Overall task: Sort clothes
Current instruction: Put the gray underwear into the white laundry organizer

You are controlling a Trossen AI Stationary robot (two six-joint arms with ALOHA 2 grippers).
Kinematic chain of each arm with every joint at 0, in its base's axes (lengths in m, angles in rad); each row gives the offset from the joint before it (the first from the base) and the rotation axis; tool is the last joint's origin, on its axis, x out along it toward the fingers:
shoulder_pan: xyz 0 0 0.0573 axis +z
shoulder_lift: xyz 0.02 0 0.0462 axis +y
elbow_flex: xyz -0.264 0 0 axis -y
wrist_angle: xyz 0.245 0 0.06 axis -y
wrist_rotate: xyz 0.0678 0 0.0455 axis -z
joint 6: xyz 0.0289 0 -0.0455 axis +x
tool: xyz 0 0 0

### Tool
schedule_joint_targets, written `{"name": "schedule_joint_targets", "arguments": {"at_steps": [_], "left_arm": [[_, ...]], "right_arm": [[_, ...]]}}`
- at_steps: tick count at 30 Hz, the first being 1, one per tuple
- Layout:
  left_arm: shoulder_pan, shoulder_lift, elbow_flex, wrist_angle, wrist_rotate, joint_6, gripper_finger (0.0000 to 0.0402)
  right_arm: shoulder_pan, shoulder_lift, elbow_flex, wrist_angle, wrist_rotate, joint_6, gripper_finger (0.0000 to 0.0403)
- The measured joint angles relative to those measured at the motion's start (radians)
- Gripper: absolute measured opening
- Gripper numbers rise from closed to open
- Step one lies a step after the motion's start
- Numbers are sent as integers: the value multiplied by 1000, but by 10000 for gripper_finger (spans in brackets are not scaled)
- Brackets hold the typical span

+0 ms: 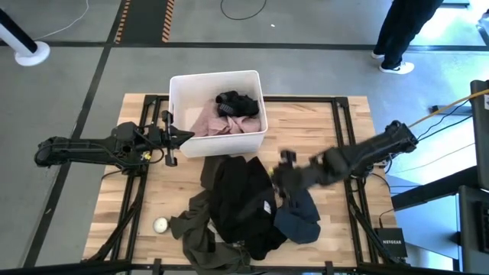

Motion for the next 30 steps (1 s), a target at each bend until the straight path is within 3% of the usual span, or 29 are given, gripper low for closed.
{"name": "schedule_joint_targets", "arguments": {"at_steps": [5,12,16,23,30], "left_arm": [[0,0,0,0,0,-1,4],[0,0,0,2,0,-2,4],[0,0,0,10,0,-27,4],[0,0,0,9,0,-46,4],[0,0,0,6,0,-53,4]], "right_arm": [[129,0,-141,12,-11,199,205],[279,1,-246,29,-112,494,205],[348,0,-287,62,-85,592,205],[368,8,-340,78,-45,768,210],[357,65,-375,84,-101,796,263]]}}
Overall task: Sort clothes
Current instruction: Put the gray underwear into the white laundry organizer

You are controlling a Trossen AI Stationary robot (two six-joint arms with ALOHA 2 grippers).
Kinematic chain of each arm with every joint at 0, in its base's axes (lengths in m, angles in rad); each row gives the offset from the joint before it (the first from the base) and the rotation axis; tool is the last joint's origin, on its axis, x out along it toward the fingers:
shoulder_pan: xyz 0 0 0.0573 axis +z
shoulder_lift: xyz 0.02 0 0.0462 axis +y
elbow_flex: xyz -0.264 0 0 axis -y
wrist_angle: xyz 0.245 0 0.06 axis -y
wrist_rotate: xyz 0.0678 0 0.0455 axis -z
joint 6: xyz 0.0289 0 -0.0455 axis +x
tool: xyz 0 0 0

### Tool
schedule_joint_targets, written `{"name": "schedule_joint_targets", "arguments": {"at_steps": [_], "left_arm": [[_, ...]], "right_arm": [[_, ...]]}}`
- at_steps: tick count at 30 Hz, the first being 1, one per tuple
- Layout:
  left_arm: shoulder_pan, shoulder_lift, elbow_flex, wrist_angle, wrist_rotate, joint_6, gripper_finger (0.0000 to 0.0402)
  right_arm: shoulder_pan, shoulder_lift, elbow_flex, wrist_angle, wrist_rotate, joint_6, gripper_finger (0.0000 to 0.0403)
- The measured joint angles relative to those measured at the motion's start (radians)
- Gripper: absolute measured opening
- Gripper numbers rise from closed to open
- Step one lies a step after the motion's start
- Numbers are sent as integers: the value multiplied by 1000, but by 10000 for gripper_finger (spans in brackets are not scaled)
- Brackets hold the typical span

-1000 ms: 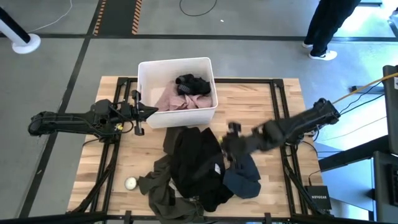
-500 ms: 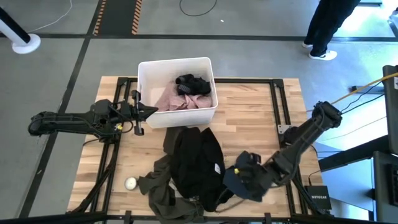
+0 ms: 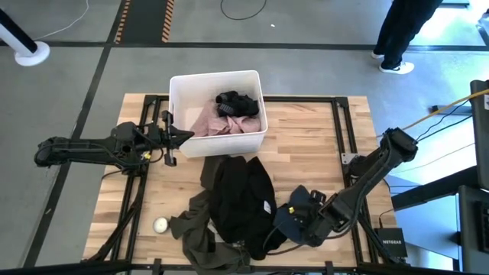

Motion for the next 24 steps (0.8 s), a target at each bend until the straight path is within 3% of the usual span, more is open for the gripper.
{"name": "schedule_joint_targets", "arguments": {"at_steps": [5,16,20,24], "left_arm": [[0,0,0,0,0,22,4],[0,0,0,9,0,31,4],[0,0,0,12,0,34,4],[0,0,0,14,0,36,4]], "right_arm": [[-30,65,-12,7,-41,-36,287],[-181,253,-10,-42,-85,-265,284],[-223,286,-7,-24,-140,-379,243],[-235,286,-9,2,-150,-467,170]]}}
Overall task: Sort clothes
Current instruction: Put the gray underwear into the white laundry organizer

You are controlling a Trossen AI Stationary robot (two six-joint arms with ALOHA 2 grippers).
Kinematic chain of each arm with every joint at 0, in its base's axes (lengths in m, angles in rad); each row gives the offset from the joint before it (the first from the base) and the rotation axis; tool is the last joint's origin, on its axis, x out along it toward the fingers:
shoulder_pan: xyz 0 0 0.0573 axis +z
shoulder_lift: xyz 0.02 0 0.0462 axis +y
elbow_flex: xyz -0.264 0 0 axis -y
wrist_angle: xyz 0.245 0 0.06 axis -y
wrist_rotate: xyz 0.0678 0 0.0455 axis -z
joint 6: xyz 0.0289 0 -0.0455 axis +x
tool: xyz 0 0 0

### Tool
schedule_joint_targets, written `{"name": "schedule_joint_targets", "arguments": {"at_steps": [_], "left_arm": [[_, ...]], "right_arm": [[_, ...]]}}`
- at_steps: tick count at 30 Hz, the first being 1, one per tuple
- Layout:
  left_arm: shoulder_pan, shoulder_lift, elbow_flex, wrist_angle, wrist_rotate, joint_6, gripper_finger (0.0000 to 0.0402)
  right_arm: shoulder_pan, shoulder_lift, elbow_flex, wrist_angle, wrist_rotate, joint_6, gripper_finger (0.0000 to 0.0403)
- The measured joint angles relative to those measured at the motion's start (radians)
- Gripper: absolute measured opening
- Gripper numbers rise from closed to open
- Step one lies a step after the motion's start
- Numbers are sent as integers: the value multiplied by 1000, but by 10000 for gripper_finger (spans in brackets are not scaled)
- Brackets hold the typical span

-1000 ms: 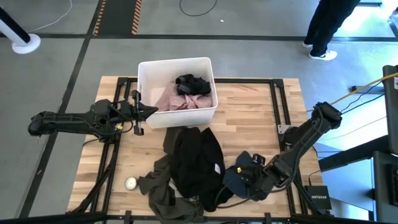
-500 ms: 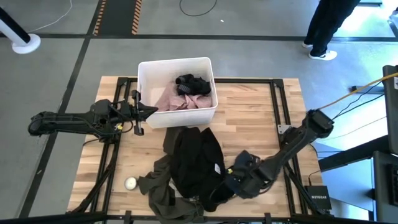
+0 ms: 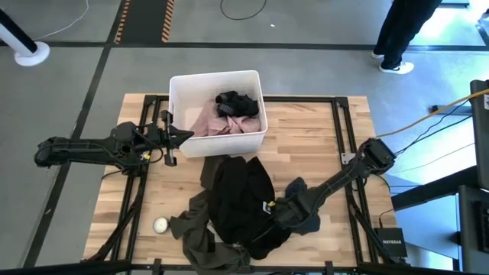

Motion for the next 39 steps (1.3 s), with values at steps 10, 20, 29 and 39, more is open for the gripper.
{"name": "schedule_joint_targets", "arguments": {"at_steps": [10,20,29,39], "left_arm": [[0,0,0,4,0,-2,4],[0,0,0,4,0,-2,4],[0,0,0,4,0,8,4],[0,0,0,4,0,15,4]], "right_arm": [[2,-105,-9,-65,13,-7,53],[-6,-363,-5,-93,157,27,55],[-89,-527,57,-87,280,-23,58],[-238,-541,307,62,449,-360,59]]}}
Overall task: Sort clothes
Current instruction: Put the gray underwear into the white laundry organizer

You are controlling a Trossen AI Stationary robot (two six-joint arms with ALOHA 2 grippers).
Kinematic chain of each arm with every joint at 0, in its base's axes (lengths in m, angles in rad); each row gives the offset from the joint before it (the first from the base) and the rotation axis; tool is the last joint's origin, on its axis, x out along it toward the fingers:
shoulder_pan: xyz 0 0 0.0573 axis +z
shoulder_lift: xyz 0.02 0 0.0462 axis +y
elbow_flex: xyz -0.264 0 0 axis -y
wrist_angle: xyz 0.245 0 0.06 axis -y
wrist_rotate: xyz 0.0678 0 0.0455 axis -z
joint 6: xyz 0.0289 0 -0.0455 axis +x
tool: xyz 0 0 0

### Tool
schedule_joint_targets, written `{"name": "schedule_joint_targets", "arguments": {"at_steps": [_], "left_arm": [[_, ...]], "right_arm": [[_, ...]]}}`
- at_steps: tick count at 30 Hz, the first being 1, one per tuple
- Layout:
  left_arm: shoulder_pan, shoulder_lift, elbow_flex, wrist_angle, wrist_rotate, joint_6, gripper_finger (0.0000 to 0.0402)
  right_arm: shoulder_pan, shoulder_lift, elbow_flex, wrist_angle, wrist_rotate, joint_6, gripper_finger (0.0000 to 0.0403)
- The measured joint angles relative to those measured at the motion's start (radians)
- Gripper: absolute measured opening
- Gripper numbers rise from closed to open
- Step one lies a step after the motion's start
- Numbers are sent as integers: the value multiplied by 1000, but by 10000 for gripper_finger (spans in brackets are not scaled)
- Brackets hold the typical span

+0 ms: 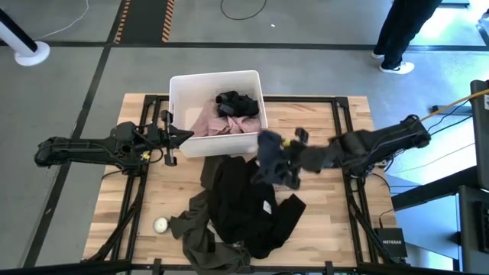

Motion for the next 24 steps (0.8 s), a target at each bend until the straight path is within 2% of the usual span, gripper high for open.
{"name": "schedule_joint_targets", "arguments": {"at_steps": [5,9,16,24], "left_arm": [[0,0,0,0,0,3,4],[0,0,0,0,0,2,4],[0,0,0,-1,0,9,4],[0,0,0,-2,0,29,4]], "right_arm": [[-127,0,50,188,49,-233,59],[-269,9,50,307,10,-347,60],[-484,76,50,390,-96,-359,72],[-593,187,49,464,-102,-350,132]]}}
